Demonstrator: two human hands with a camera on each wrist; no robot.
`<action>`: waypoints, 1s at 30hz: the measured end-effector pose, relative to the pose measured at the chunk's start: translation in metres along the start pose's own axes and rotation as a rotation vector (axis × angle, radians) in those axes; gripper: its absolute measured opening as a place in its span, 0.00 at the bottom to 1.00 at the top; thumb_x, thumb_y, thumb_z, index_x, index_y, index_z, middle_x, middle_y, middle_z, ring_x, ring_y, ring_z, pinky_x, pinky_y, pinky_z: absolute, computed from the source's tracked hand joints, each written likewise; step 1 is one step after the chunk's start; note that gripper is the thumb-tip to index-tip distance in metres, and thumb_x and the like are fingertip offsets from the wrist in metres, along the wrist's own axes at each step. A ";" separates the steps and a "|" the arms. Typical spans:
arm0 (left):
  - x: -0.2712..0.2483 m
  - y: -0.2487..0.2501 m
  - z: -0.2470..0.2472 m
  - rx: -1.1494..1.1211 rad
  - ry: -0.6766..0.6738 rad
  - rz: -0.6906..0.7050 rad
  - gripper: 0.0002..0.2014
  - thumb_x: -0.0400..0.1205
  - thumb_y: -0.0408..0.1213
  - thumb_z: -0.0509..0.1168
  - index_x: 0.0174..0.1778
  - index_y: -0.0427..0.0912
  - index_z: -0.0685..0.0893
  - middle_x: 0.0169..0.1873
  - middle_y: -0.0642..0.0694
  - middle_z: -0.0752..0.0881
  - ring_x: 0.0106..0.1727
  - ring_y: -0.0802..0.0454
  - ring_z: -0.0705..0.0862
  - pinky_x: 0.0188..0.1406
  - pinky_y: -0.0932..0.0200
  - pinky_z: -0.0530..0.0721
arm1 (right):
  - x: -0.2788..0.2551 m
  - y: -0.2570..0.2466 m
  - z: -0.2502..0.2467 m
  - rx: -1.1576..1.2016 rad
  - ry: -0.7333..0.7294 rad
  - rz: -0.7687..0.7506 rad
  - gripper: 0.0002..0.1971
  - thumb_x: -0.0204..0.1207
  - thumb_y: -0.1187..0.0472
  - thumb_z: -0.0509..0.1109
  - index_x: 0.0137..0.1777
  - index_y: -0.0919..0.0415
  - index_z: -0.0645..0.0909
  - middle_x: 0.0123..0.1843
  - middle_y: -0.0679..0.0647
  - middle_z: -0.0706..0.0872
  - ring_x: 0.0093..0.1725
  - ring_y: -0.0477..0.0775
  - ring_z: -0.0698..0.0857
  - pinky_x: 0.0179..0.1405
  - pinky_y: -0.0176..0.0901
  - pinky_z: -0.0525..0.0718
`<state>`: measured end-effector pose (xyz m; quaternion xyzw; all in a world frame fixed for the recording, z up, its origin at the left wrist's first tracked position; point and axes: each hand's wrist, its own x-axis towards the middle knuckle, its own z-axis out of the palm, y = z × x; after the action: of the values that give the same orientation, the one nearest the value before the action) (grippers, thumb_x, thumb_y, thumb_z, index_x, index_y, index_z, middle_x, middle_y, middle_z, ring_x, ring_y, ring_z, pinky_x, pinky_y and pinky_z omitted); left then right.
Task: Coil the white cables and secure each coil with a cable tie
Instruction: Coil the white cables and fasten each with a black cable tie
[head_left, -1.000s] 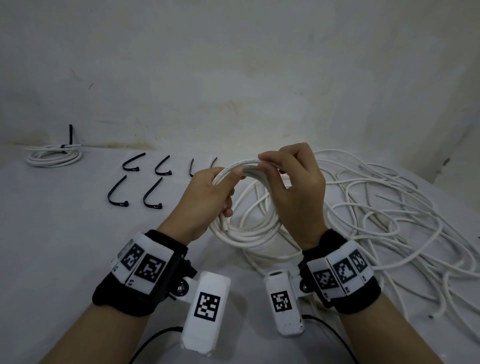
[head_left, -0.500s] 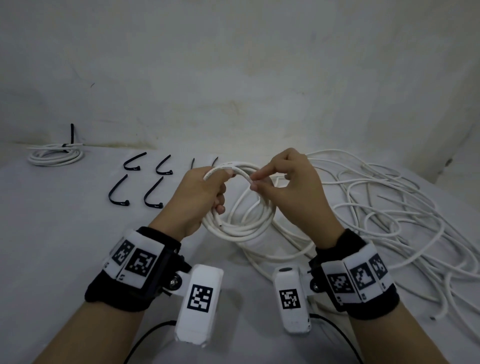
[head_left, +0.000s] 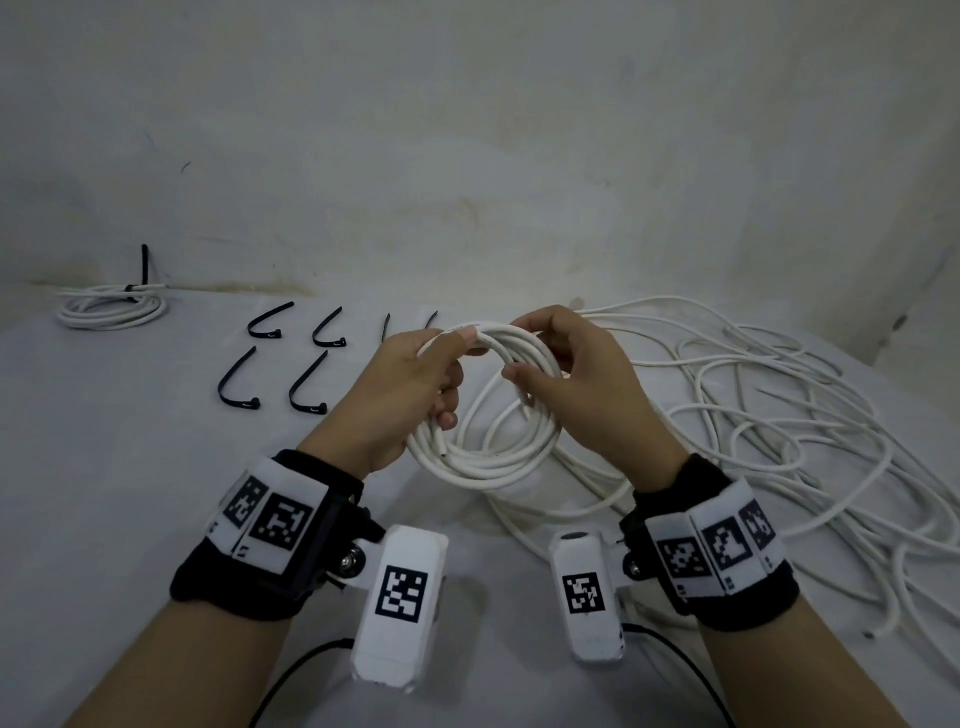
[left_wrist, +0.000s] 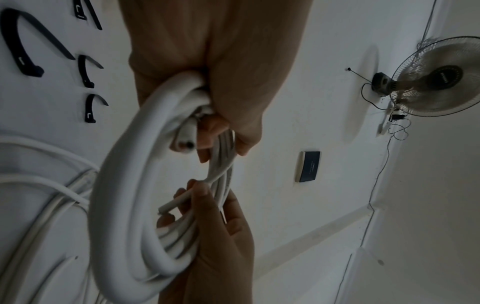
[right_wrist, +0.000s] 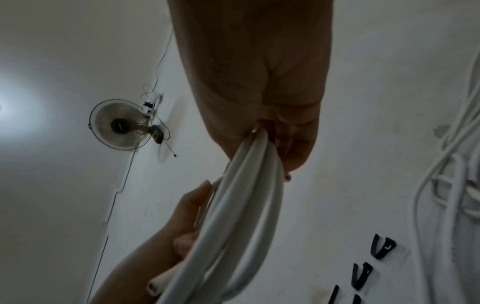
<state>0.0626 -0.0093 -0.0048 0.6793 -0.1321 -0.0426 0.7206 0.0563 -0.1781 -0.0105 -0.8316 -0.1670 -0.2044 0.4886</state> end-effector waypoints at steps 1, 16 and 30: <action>0.000 0.000 -0.001 -0.003 0.000 -0.001 0.16 0.86 0.42 0.57 0.54 0.33 0.83 0.22 0.51 0.65 0.19 0.58 0.64 0.17 0.66 0.70 | 0.000 0.001 0.002 -0.013 0.003 -0.007 0.13 0.72 0.66 0.76 0.54 0.57 0.80 0.44 0.51 0.87 0.40 0.49 0.86 0.40 0.38 0.84; 0.001 -0.001 -0.003 -0.016 0.113 0.093 0.12 0.84 0.39 0.61 0.49 0.34 0.84 0.18 0.55 0.68 0.18 0.58 0.65 0.17 0.67 0.67 | 0.010 -0.023 0.025 0.409 -0.033 0.369 0.28 0.78 0.36 0.59 0.29 0.60 0.76 0.21 0.50 0.72 0.24 0.51 0.73 0.26 0.42 0.74; 0.004 -0.004 -0.004 -0.175 -0.070 -0.148 0.24 0.83 0.59 0.54 0.36 0.41 0.75 0.17 0.51 0.69 0.20 0.55 0.73 0.35 0.56 0.76 | 0.000 -0.014 0.034 0.651 0.257 0.395 0.25 0.80 0.43 0.64 0.29 0.60 0.67 0.19 0.50 0.61 0.18 0.48 0.60 0.17 0.36 0.60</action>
<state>0.0674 -0.0068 -0.0081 0.6196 -0.1025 -0.1306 0.7671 0.0563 -0.1415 -0.0151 -0.6170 0.0028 -0.1455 0.7734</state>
